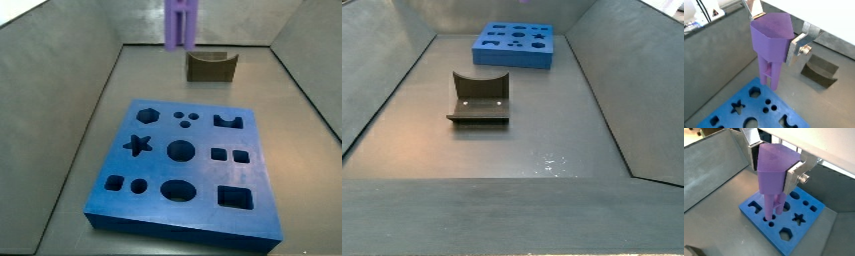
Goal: Pick up the 3 prong object. Move up. Move to above the board. Insert the 3 prong object.
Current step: Insert the 3 prong object.
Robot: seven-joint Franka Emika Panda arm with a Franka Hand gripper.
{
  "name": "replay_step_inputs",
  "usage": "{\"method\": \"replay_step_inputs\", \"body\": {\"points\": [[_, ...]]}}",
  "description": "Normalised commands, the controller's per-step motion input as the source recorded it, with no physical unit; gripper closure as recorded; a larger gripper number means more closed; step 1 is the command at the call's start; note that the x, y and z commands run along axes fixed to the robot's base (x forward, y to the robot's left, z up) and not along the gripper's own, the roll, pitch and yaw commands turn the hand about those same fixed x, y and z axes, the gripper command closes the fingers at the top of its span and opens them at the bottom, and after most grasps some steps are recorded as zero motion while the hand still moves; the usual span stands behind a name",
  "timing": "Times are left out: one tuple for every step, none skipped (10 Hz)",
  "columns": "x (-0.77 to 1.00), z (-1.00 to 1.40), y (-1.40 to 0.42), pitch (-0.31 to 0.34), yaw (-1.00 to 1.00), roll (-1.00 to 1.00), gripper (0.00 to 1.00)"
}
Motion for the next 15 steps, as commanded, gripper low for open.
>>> {"method": "replay_step_inputs", "body": {"points": [[0.4, -0.44, 0.0, -0.019, 0.67, 0.0, 1.0], [0.21, -0.54, 0.01, -0.006, 0.85, 0.0, 1.0], [0.17, -0.56, 0.01, -0.014, 0.87, -0.01, 1.0], [0.13, -0.57, 0.01, -0.01, 0.9, 0.0, 1.0], [0.01, -0.64, 0.05, 0.0, 0.95, 0.09, 1.0], [0.0, -0.52, 0.0, 0.0, 0.97, 0.27, 1.0], [0.0, -0.49, 0.0, 0.017, 0.95, 0.31, 1.0], [0.03, -0.43, -0.01, 0.006, 0.87, 0.25, 1.0], [0.05, -0.36, -0.11, 0.0, 0.84, 0.21, 1.0], [0.05, -0.33, -0.22, -0.003, 0.78, 0.17, 1.0], [0.0, -0.21, -0.47, -0.079, 0.57, 0.1, 1.0], [0.0, -0.21, -0.45, -0.083, 0.53, 0.09, 1.0], [0.0, -0.18, -0.33, -0.079, 0.39, 0.06, 1.0], [0.0, -0.1, -0.17, -0.054, 0.16, 0.03, 1.0], [0.0, -0.19, 0.0, 0.011, 0.15, 0.13, 1.0]]}}
